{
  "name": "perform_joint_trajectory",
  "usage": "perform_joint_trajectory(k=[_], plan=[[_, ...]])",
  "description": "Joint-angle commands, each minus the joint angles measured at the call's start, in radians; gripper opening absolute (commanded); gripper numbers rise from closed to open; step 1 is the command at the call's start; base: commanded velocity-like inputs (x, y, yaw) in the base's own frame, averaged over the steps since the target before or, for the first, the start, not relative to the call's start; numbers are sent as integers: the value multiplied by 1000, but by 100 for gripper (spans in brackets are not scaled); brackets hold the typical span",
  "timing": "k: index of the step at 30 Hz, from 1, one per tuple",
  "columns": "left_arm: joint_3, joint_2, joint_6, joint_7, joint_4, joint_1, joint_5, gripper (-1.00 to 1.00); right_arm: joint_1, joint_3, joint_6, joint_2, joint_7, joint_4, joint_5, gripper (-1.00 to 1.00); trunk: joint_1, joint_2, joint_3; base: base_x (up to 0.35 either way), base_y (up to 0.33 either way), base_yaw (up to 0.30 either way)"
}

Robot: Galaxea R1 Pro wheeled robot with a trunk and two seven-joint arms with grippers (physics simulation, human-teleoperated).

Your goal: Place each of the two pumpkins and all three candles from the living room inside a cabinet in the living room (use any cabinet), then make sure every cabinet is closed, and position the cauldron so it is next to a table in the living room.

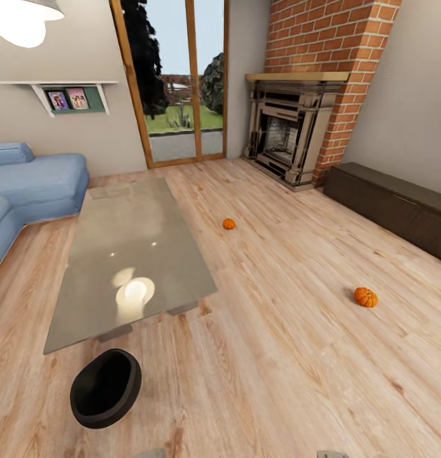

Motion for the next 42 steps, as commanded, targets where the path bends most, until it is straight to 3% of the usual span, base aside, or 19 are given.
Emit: perform_joint_trajectory(k=[1, 12, 42], plan=[[0, 0, 0, 0, 0, 0, 0, 100, 3, 0, -1, 0, 0, 0, 0, 100, 0, 0, 0, 0, 0, -13], [0, -1, 0, 2, -1, 0, 1, 100, 68, 1, -4, -4, -1, 22, 5, 100, 0, 0, 0, 0, 0, -2], [0, 1, 0, 2, 3, 0, -1, 100, 70, 1, -4, -6, -1, 23, 6, 100, 0, 0, 0, 0, 0, 0]])
